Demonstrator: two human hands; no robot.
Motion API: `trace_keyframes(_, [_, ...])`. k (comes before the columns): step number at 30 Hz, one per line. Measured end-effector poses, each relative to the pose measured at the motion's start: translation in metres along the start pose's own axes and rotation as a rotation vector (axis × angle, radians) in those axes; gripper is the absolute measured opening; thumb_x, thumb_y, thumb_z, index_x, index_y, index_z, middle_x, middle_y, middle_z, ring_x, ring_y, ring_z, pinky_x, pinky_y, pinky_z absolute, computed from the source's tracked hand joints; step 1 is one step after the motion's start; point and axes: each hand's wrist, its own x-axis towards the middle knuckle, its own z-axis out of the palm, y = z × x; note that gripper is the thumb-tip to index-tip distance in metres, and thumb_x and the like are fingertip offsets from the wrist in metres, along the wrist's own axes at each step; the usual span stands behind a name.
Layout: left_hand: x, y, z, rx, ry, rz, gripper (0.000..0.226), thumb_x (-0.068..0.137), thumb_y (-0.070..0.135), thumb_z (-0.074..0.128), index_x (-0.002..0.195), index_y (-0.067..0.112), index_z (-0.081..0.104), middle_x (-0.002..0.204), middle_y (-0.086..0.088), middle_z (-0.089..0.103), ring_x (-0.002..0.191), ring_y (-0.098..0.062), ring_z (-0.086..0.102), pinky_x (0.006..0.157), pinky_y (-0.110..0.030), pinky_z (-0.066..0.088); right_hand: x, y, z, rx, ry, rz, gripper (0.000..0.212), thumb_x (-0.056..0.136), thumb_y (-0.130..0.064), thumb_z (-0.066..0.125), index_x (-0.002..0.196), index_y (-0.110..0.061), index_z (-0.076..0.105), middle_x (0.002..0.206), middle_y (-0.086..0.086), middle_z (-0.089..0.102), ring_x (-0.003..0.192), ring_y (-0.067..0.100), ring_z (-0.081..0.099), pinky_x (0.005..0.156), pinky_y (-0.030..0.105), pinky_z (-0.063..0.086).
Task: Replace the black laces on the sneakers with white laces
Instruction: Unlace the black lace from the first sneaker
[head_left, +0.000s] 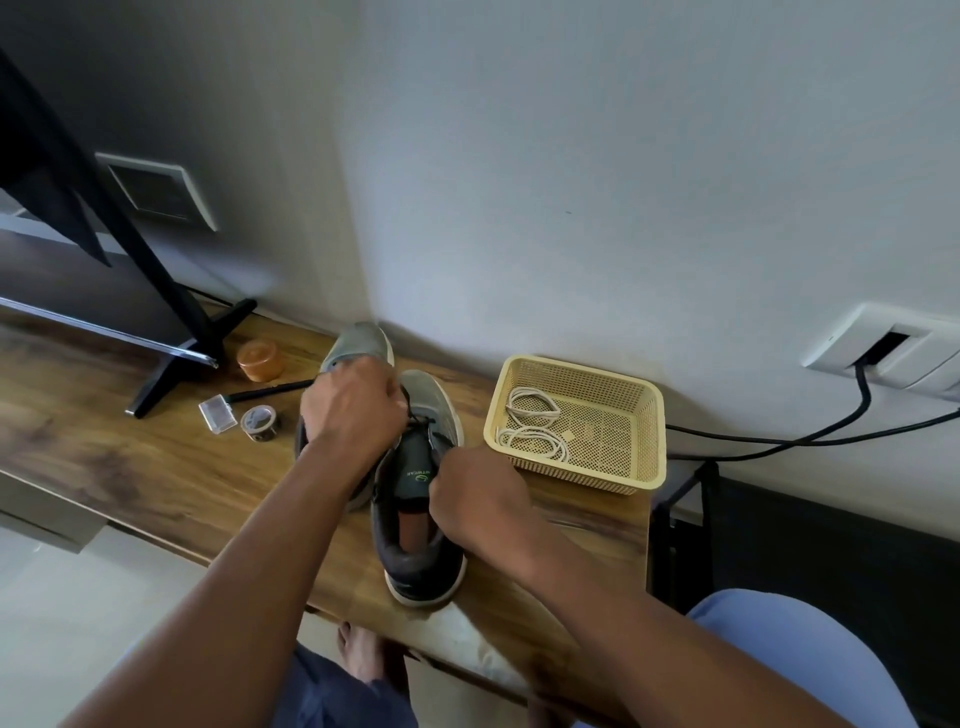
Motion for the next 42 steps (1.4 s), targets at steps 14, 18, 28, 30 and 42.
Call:
trace_keyframes(14, [-0.003,0.008,0.003,0.058,-0.232,0.168,0.006,0.082,0.032,0.081,0.086,0.034,0.075,0.096,0.008,0.072,0.089,-0.022,0.069,0.071,-0.03,0.052,-0.002,-0.002,-0.006,0.012,0.02,0.018,0.028,0.1,-0.027,0.052,0.105,-0.006,0.071,0.106,0.017,0.072,0.102,0.039,0.068,0.071,0.035,0.045])
trace_keyframes(18, [0.005,-0.005,-0.008,-0.016,0.04,0.02,0.009,0.087,0.028,0.079,0.079,0.028,0.075,0.075,0.007,0.066,0.062,-0.013,0.056,0.053,-0.022,0.036,-0.004,-0.003,-0.008,-0.013,-0.004,0.01,0.024,0.1,-0.023,0.052,0.104,-0.007,0.071,0.106,0.016,0.072,0.101,0.038,0.068,0.07,0.034,0.045])
trace_keyframes(28, [0.004,0.001,0.001,0.037,-0.261,0.136,0.011,0.081,0.039,0.083,0.076,0.037,0.074,0.083,0.014,0.069,0.079,-0.015,0.065,0.065,-0.028,0.045,-0.005,-0.004,-0.01,-0.001,-0.003,0.01,0.024,0.099,-0.023,0.053,0.105,-0.008,0.07,0.106,0.015,0.071,0.1,0.037,0.068,0.071,0.034,0.045])
trace_keyframes(30, [0.004,-0.001,0.003,0.029,-0.21,0.112,0.011,0.082,0.038,0.082,0.076,0.034,0.074,0.08,0.013,0.066,0.076,-0.016,0.061,0.065,-0.028,0.044,-0.006,-0.004,-0.009,-0.005,-0.003,0.009,0.025,0.1,-0.024,0.052,0.106,-0.008,0.07,0.107,0.016,0.071,0.101,0.037,0.067,0.072,0.035,0.046])
trace_keyframes(42, [0.01,-0.02,-0.015,-0.084,-0.069,0.108,0.009,0.086,0.033,0.077,0.093,0.038,0.077,0.087,0.01,0.068,0.079,-0.019,0.064,0.061,-0.027,0.045,-0.006,-0.006,-0.009,0.014,-0.024,0.003,0.022,0.1,-0.022,0.053,0.104,-0.009,0.07,0.106,0.014,0.071,0.102,0.037,0.067,0.076,0.039,0.053])
